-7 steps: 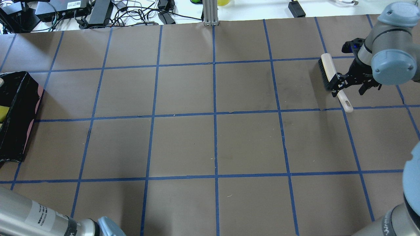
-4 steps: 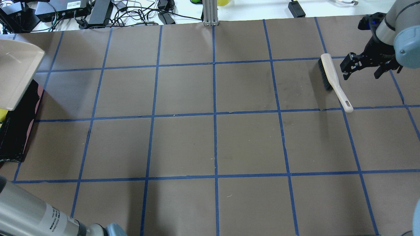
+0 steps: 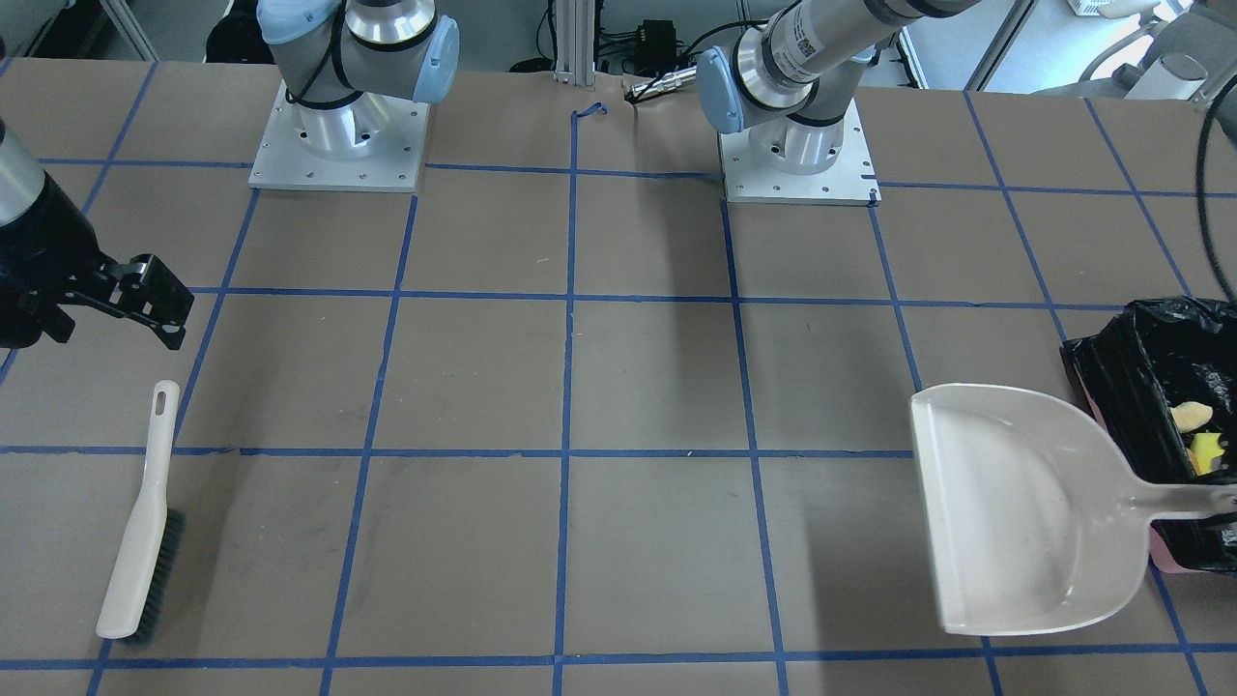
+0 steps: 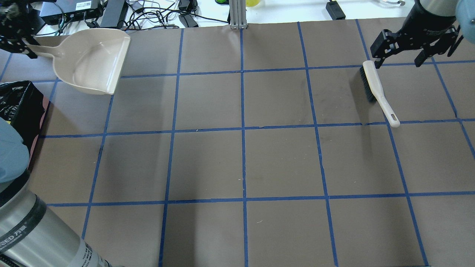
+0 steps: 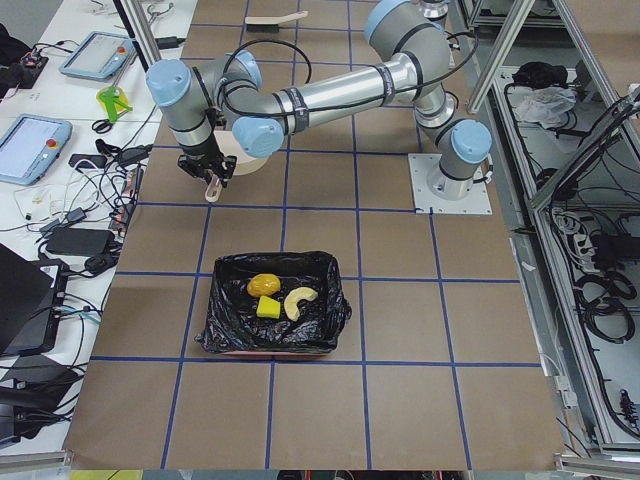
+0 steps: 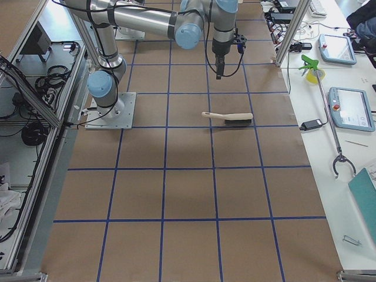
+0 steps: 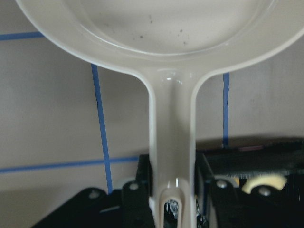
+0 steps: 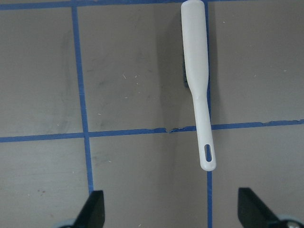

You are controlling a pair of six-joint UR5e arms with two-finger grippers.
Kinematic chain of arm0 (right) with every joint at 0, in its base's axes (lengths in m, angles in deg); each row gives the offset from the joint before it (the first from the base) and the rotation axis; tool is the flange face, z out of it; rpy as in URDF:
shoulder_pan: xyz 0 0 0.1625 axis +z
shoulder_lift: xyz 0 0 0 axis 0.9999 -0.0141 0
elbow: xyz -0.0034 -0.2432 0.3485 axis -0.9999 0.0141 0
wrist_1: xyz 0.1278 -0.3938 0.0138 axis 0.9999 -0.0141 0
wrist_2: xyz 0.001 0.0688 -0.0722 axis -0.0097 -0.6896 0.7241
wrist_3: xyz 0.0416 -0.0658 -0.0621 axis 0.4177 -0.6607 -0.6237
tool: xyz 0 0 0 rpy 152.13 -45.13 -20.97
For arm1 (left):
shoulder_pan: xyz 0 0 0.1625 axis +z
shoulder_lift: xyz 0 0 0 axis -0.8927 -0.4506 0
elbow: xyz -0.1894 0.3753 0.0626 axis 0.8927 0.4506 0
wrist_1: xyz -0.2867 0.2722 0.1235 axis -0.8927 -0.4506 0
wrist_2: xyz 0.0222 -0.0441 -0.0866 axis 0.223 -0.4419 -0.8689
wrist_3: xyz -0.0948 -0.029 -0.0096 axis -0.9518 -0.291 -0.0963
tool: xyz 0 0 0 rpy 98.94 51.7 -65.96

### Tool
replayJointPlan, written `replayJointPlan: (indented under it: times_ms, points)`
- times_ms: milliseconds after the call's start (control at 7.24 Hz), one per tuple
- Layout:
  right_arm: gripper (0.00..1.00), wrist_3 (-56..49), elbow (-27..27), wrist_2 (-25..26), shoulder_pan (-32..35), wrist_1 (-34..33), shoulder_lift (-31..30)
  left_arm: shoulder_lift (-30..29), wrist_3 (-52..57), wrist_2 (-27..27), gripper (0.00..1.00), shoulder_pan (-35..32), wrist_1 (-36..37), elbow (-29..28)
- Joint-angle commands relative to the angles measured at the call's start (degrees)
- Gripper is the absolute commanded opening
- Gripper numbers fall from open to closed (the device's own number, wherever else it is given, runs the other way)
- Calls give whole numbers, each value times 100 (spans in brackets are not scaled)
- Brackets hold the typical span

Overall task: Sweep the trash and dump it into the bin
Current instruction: 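Lower the empty dustpan back onto the table with the left gripper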

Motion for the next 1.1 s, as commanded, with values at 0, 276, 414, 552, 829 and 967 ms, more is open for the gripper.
replayJointPlan:
  times_ms: [0, 276, 414, 552, 829, 967]
  points:
    - [100, 120, -45, 26, 67, 81, -103, -128, -523, -74, 0, -580, 641, 679]
    - [100, 121, -80, -27, 372, 108, -165, -172, -568, -101, 0, -800, 1354, 1269]
    - [100, 121, -80, -44, 566, 117, -174, -172, -733, -101, 0, -923, 1356, 1306]
    - [100, 129, -97, -35, 760, 117, -174, -199, -744, -92, 0, -1011, 1365, 1324]
    - [100, 129, -115, 44, 1033, 117, -270, -312, -726, -101, 0, -1012, 1487, 1324]
    - [100, 129, -141, 105, 1025, 117, -271, -330, -692, -92, 0, -1012, 1506, 1333]
